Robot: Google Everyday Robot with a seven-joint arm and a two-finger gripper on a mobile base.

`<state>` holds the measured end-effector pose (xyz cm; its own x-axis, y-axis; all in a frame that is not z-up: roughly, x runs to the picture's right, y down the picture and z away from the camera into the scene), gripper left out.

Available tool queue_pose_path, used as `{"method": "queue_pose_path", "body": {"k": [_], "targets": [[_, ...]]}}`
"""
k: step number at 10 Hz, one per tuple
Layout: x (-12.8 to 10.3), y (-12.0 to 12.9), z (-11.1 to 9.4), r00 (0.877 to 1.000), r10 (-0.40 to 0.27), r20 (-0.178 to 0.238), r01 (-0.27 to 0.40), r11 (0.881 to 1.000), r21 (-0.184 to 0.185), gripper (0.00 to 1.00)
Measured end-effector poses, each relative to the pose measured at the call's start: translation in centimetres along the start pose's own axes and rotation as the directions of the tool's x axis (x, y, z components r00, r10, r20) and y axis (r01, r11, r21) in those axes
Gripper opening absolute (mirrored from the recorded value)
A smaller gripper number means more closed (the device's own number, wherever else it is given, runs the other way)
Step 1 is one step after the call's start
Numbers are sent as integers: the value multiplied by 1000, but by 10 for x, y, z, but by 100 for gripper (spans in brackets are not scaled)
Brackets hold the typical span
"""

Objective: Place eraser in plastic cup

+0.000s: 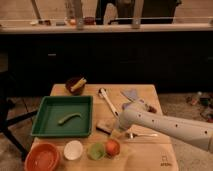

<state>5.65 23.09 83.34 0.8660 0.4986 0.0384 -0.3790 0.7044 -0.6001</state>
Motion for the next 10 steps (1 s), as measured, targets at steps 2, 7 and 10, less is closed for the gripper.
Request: {"method": "queue_pose_path", "body": {"k": [2, 7, 10], "targets": [[1, 0, 3, 1000, 3, -8, -3, 1000, 1, 51], [2, -3, 0, 1000, -2, 1, 2, 1000, 3, 3], [5, -10, -12, 1000, -3, 20, 2, 1000, 11, 0]]}}
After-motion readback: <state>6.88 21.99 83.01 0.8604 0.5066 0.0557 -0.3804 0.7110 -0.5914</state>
